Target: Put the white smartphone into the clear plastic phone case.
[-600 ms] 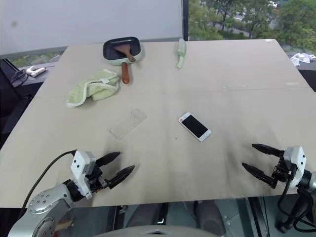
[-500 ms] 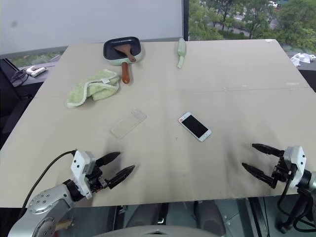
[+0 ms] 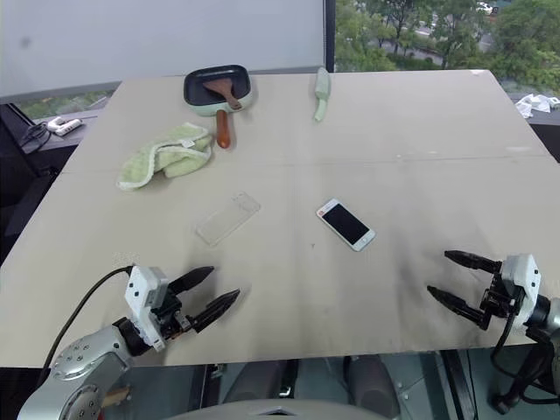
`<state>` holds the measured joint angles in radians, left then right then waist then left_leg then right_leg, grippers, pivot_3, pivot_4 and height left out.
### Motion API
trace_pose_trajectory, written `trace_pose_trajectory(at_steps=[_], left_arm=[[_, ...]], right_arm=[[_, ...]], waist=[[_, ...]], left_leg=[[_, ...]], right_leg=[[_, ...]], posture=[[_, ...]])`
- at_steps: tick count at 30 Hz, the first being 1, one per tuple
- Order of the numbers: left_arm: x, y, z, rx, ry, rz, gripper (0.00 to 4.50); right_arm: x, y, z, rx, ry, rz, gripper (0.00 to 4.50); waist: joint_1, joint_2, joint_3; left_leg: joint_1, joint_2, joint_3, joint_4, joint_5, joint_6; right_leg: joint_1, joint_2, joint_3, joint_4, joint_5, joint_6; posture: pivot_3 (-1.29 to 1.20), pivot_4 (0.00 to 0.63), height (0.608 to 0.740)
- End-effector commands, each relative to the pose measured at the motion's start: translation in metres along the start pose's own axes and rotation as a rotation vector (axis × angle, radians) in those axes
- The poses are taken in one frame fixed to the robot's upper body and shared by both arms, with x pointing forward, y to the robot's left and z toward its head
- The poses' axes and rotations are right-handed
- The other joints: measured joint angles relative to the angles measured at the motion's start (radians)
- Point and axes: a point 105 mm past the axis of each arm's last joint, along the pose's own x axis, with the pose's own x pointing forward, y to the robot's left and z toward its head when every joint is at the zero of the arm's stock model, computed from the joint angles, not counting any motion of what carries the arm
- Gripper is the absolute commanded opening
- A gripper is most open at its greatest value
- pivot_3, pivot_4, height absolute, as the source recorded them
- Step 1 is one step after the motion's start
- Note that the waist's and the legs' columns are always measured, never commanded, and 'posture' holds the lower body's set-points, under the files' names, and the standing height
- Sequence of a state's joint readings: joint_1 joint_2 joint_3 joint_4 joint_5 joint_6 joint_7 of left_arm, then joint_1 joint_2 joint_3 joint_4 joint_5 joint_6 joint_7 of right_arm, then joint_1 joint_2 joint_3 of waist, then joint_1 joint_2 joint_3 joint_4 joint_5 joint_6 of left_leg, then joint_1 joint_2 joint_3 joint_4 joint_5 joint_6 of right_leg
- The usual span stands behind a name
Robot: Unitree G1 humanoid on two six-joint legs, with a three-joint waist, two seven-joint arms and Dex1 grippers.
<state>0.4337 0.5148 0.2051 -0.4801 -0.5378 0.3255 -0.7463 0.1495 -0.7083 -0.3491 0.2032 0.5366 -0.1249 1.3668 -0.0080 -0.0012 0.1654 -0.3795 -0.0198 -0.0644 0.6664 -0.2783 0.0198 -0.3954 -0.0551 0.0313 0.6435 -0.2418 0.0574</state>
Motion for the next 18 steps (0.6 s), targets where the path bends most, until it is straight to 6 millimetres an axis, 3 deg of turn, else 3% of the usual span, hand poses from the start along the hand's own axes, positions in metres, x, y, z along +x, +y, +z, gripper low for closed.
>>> trace_pose_trajectory(at_steps=[1,9,18], left_arm=[[0.004,0.001,0.013,0.033,-0.050,-0.003,4.48],[0.026,0.012,0.034,0.067,-0.118,0.028,4.48],[0.059,0.046,0.043,0.092,-0.130,0.168,4.48]], right_arm=[[-0.002,-0.001,0.012,-0.041,-0.017,0.002,4.50],[0.008,0.005,0.023,-0.051,-0.061,0.009,4.50],[0.045,0.030,0.082,-0.085,-0.228,0.154,4.50]], waist=[[0.000,0.000,0.000],[0.002,0.000,0.000],[0.001,0.000,0.000]], left_leg=[[0.000,0.000,0.000,0.000,0.000,0.000],[0.000,0.000,0.000,0.001,0.000,0.000],[0.000,-0.001,-0.001,0.001,0.000,0.000]], right_leg=[[0.000,0.000,0.000,0.000,0.000,0.000],[0.001,0.001,0.000,0.000,0.001,0.002],[0.000,0.003,-0.001,0.001,0.002,0.003]], posture=[[0.00,0.150,0.740],[0.00,0.150,0.740],[0.00,0.150,0.740]])
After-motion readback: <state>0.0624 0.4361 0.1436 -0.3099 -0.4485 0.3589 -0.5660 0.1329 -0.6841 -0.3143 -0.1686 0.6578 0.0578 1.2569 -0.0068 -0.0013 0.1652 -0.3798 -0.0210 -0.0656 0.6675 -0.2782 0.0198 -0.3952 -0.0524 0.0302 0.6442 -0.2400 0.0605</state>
